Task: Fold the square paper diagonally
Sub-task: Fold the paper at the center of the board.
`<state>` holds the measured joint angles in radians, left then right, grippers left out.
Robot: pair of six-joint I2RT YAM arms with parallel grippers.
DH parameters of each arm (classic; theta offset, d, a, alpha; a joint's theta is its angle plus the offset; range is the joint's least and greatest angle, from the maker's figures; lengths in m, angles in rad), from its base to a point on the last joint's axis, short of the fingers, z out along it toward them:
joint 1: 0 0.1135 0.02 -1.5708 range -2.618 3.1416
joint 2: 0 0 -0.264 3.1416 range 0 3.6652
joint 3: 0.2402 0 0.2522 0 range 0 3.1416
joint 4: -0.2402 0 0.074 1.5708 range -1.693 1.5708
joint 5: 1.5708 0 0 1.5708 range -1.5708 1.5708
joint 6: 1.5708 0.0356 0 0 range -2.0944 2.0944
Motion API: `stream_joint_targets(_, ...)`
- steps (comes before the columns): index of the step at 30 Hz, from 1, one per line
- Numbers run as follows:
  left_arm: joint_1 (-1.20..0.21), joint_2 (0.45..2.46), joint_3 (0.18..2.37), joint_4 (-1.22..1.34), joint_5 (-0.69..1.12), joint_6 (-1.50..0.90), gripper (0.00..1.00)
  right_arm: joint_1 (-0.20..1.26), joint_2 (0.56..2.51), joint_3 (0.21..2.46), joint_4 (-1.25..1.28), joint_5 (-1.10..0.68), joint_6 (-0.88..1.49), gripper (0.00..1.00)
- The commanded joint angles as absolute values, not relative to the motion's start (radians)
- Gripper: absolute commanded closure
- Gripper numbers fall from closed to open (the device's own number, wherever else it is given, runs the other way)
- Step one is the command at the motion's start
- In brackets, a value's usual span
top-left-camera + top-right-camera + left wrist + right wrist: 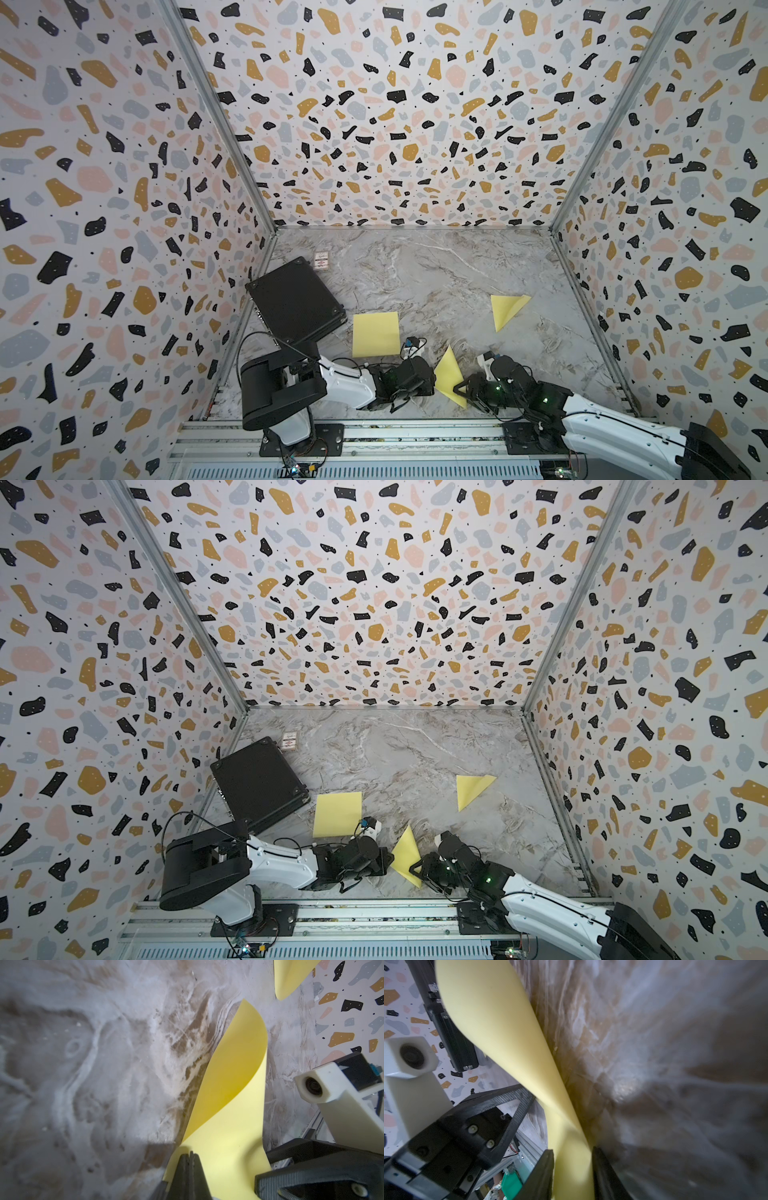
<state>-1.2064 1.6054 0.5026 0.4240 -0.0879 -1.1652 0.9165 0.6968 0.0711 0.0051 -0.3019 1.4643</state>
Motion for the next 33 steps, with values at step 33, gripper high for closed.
stream_joint_targets(33,-1.207,1.675,0.44,0.164,-0.101,-1.161,1.0,0.93,0.51,0.071,-0.105,-0.337,1.606,0.91)
